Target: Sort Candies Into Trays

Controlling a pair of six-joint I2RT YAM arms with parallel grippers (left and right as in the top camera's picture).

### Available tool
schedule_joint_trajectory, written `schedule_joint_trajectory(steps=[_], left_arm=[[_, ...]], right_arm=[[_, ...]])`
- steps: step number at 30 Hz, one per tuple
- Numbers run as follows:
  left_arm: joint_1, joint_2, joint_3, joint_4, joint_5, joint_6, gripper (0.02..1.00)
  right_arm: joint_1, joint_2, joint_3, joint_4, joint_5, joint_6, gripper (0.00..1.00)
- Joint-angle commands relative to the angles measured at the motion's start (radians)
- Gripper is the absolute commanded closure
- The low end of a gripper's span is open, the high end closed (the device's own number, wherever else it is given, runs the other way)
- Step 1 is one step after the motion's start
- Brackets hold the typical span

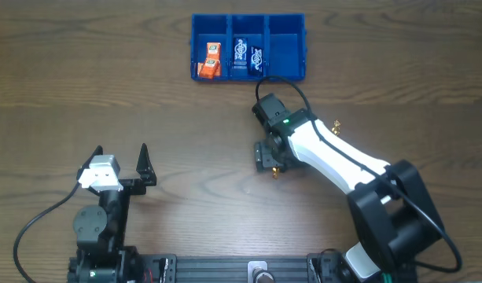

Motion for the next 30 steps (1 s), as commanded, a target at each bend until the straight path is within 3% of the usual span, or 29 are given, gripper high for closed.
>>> schedule_joint_trajectory(steps=[1,4,12,25,30], left_arm=[[0.002,-0.006,-0.015,-0.043,0.01,0.003,0.023],[0.002,-0.006,-0.015,-0.043,0.01,0.003,0.02],[0.002,-0.006,-0.015,-0.043,0.01,0.003,0.023],[0.002,-0.006,-0.015,-0.043,0.01,0.003,0.02],[0.002,-0.006,-0.015,-0.043,0.01,0.003,0.02]], right_arm=[[0.009,0.038,-0.009,0.014,-0.002,0.012,0.174],[0.015,0.053,-0.009,0.016,-0.01,0.012,0.183],[0.027,0.059,-0.011,0.015,-0.027,0.02,0.371],[0.026,0.059,-0.049,0.047,-0.023,0.034,0.461],[0.026,0.059,-0.049,0.061,-0.023,0.034,0.599]])
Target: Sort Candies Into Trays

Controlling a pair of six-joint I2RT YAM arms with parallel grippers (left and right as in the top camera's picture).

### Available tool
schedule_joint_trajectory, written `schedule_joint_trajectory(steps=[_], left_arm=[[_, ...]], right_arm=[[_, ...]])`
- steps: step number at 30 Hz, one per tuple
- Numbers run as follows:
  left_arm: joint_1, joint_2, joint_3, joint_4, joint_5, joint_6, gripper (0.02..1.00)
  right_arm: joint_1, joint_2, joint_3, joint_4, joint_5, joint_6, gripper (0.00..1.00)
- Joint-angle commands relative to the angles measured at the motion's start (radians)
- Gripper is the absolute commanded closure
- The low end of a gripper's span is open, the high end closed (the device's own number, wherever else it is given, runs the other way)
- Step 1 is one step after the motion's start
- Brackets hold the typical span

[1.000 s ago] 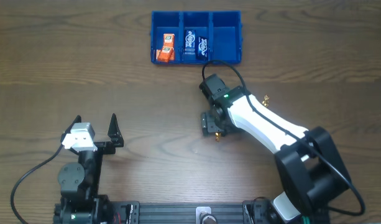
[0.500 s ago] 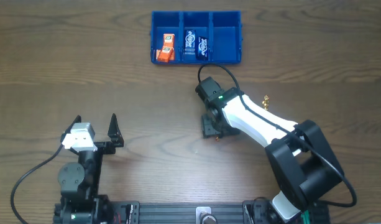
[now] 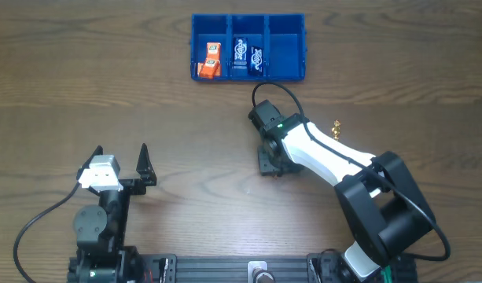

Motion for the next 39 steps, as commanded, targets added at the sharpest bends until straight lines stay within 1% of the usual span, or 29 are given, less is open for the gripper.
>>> schedule_joint_trajectory(steps=[1,3,6,7,16,23,27,30,33,34,36,37,38,39], left_arm=[[0.002,-0.006,-0.015,-0.043,0.01,0.003,0.02],[0.002,-0.006,-0.014,-0.043,0.01,0.003,0.02],[0.002,-0.006,-0.015,-0.043,0.01,0.003,0.02],[0.002,-0.006,-0.015,-0.043,0.01,0.003,0.02],[0.002,-0.006,-0.015,-0.043,0.01,0.003,0.02],[0.002,-0.006,-0.014,-0.043,0.01,0.003,0.023],[0.002,-0.006,-0.015,-0.043,0.01,0.003,0.023],[0.002,-0.006,-0.015,-0.043,0.01,0.003,0.02],[0.002,-0.006,-0.015,-0.043,0.01,0.003,0.02],[0.002,-0.006,-0.015,-0.043,0.01,0.003,0.02],[0.002,-0.006,-0.015,-0.043,0.01,0.003,0.023],[0.002,-0.006,-0.015,-0.043,0.01,0.003,0.02],[0.002,-0.006,-0.015,-0.043,0.01,0.003,0.023],[0.002,-0.006,-0.015,-0.043,0.01,0.003,0.02]], right_arm=[[0.004,0.012,-0.015,0.017,-0.004,0.006,0.625],[0.004,0.012,-0.015,0.022,-0.004,0.006,0.654],[0.004,0.012,-0.015,0.031,-0.004,0.006,0.733],[0.004,0.012,-0.015,0.03,-0.004,0.006,0.741],[0.004,0.012,-0.015,0.028,-0.005,0.006,0.803],[0.004,0.01,0.002,0.04,0.005,0.006,0.812],[-0.015,-0.024,0.1,-0.003,0.085,0.002,0.814],[-0.038,-0.06,0.245,-0.048,0.171,-0.023,0.816],[-0.062,-0.071,0.384,-0.043,0.267,-0.03,0.825],[-0.071,-0.071,0.44,-0.016,0.327,-0.047,0.825],[-0.086,-0.07,0.494,0.071,0.406,-0.085,0.825],[-0.095,-0.07,0.507,0.131,0.433,-0.114,0.825],[-0.109,-0.068,0.509,0.231,0.447,-0.16,0.825],[-0.126,-0.06,0.509,0.319,0.447,-0.197,0.822]])
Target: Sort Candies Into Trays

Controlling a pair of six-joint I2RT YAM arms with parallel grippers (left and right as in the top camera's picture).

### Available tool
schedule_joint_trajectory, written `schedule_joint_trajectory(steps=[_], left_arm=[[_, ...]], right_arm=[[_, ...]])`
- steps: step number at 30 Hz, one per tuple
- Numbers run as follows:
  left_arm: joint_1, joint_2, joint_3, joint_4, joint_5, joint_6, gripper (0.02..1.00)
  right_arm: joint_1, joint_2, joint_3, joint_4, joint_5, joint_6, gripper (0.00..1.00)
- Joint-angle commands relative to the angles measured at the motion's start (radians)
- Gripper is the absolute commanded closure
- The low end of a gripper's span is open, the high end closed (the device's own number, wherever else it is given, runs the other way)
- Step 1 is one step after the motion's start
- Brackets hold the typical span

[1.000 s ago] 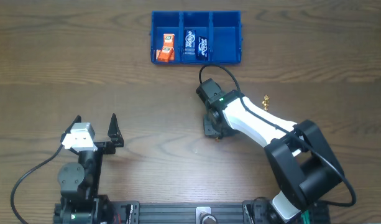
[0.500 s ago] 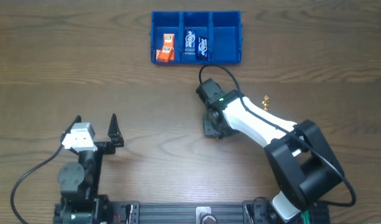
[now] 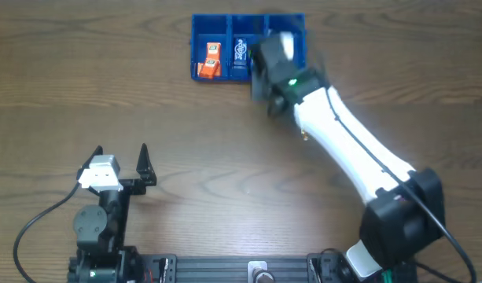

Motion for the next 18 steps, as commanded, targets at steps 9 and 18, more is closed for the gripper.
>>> schedule_joint_trajectory(steps=[9,18], left_arm=[[0.002,-0.006,-0.015,-0.043,0.01,0.004,0.02],[0.002,-0.006,-0.015,-0.043,0.01,0.004,0.02]], right_arm=[[-0.102,0.175,0.025,0.492,0.169,-0.208,0.822],[-0.103,0.248,0.025,0.522,0.18,-0.208,0.687]])
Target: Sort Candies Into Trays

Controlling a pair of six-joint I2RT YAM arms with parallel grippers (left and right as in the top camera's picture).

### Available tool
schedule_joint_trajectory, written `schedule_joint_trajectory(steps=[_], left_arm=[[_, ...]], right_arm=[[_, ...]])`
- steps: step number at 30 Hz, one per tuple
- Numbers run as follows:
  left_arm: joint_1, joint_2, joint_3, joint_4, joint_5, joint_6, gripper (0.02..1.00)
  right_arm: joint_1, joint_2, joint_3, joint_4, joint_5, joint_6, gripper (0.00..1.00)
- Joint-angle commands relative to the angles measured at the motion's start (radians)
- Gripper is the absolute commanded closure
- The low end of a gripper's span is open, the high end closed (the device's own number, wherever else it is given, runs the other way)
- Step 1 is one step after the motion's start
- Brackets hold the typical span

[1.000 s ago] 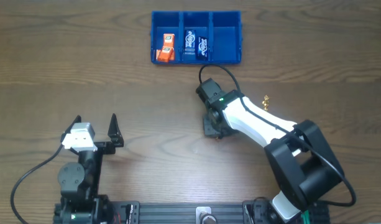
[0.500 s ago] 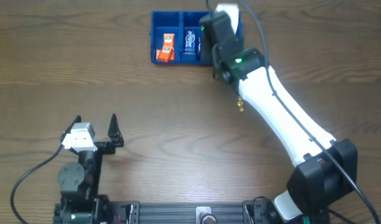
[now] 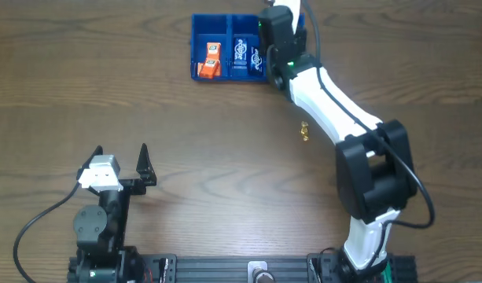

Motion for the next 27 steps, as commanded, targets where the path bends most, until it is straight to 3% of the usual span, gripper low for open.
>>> schedule_joint_trajectory(steps=[1,6,10,14,21,23,27], left_arm=[[0.002,-0.006,-0.015,-0.043,0.01,0.003,0.023],[0.002,-0.006,-0.015,-0.043,0.01,0.004,0.023],[0.002,-0.006,-0.015,-0.043,0.01,0.003,0.02],[0.002,-0.006,-0.015,-0.043,0.01,0.004,0.02],[0.002,-0.006,-0.015,-0.043,0.01,0.003,0.02],[0.002,-0.006,-0.015,-0.043,0.01,0.003,0.02],[0.002,-0.006,-0.015,-0.043,0.01,0.003,0.02]], right_arm=[[-0.005,-0.017,0.005,0.017,0.029,-0.013,0.634],[-0.005,-0.021,0.007,0.032,0.047,-0.035,0.478],[-0.005,-0.074,0.02,-0.022,0.047,-0.062,0.461],[-0.004,-0.192,0.015,-0.271,0.019,-0.023,0.461],[-0.058,-0.253,-0.101,-0.62,-0.304,-0.024,0.4],[-0.072,-0.253,-0.168,-0.62,-0.364,-0.023,0.391],[-0.095,-0.253,-0.299,-0.562,-0.405,0.0,0.382]])
